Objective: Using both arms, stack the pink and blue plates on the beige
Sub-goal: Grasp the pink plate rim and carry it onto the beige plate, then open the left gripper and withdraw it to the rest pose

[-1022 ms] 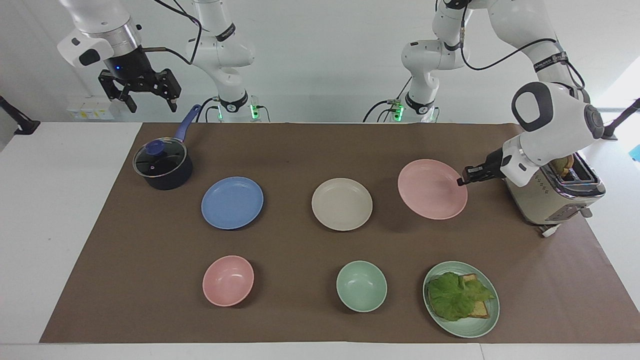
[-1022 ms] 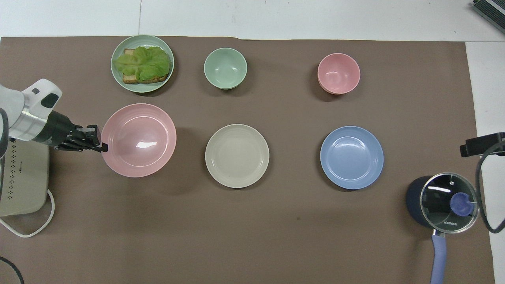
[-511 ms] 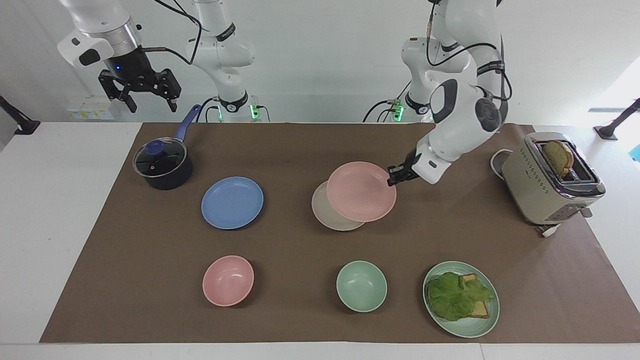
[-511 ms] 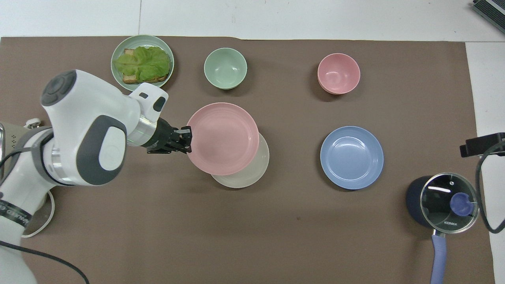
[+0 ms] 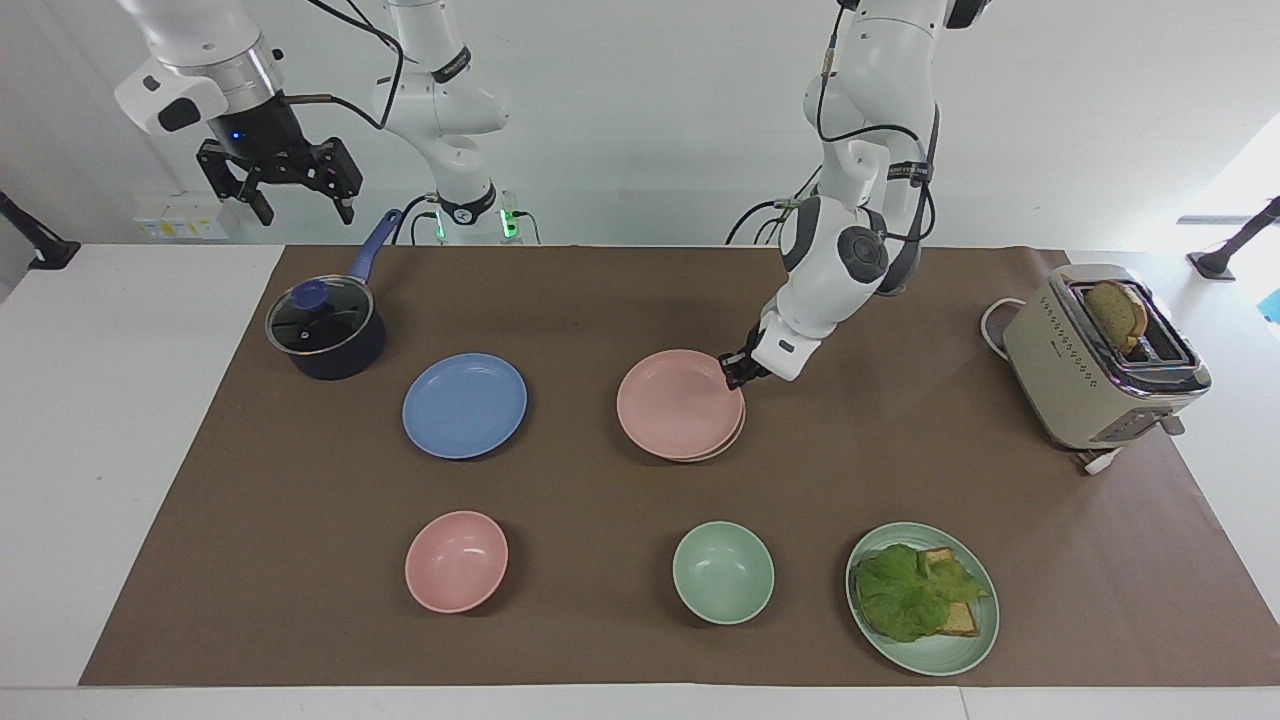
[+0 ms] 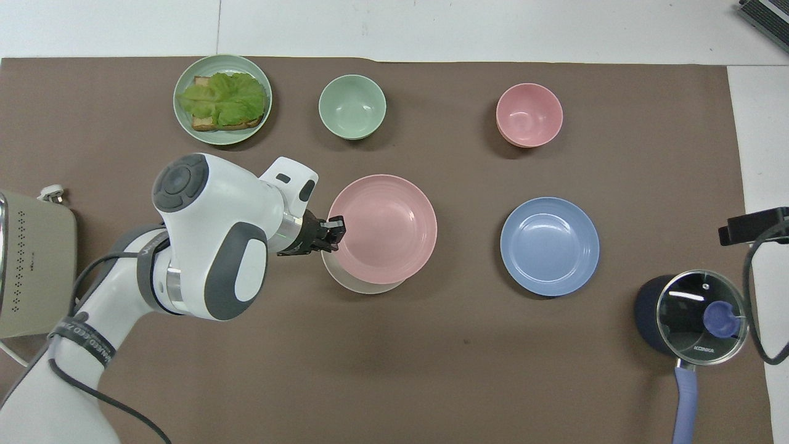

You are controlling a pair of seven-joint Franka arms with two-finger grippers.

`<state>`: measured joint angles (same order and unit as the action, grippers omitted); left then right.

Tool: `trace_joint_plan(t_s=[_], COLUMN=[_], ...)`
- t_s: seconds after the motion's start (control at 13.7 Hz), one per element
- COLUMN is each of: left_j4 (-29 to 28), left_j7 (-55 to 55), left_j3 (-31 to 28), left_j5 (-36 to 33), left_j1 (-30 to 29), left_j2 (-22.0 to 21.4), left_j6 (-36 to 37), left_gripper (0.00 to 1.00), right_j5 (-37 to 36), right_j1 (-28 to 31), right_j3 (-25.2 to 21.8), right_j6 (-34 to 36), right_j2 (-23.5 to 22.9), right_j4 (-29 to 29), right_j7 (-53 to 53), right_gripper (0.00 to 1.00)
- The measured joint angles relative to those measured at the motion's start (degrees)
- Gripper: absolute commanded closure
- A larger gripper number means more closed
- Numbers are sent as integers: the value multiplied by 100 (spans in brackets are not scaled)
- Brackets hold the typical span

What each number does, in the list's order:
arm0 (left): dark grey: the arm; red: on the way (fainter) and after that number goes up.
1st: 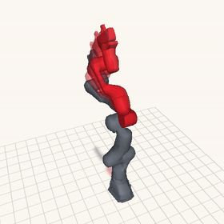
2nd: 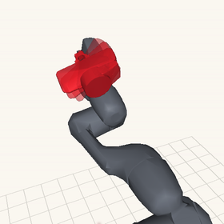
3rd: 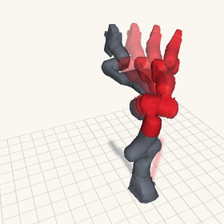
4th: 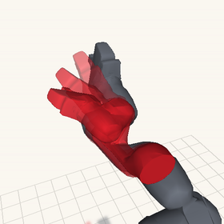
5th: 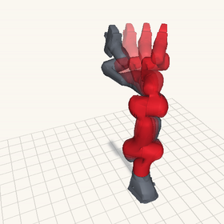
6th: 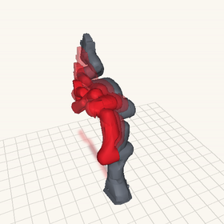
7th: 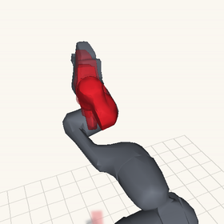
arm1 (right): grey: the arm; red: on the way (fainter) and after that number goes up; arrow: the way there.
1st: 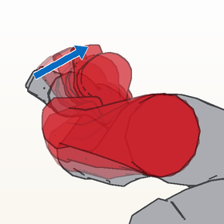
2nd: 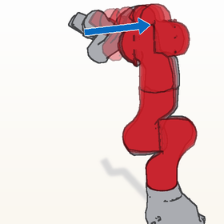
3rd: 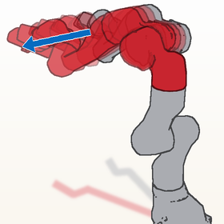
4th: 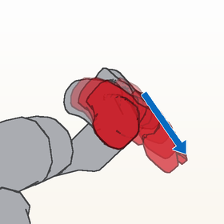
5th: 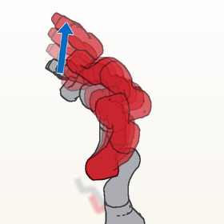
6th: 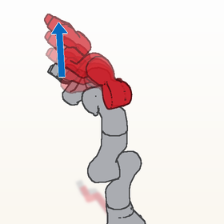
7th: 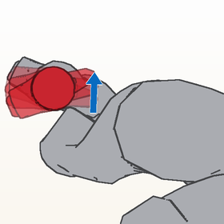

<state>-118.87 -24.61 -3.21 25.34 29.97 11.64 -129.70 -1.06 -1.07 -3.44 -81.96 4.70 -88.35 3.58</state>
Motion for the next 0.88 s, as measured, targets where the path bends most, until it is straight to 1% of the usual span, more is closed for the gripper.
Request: trace_joint_plan(t_s=[0.15, 0.22, 0.29, 0.73, 0.88], left_j4=[-63, -85, -90, -64, 71], left_j7=[140, 214, 271, 340, 380], left_j3=[-47, -67, -68, -44, -95], left_j5=[0, 3, 11, 13, -146], left_j1=[-51, -78, -101, -97, -130], left_j2=[-1, -1, -1, -12, -103], left_j6=[-2, -2, -2, -15, 246], left_gripper=[100, 67, 1, 0, 0], right_j5=[0, 0, 0, 0, 0], right_j1=[0, 0, 0, 0, 0], right_j3=[0, 0, 0, 0, 0], right_j6=[0, 0, 0, 0, 0], right_j2=[0, 0, 0, 0, 0], right_j4=[0, 0, 0, 0, 0], right_j7=[0, 0, 0, 0, 0], right_gripper=[0, 0, 0, 0, 0])
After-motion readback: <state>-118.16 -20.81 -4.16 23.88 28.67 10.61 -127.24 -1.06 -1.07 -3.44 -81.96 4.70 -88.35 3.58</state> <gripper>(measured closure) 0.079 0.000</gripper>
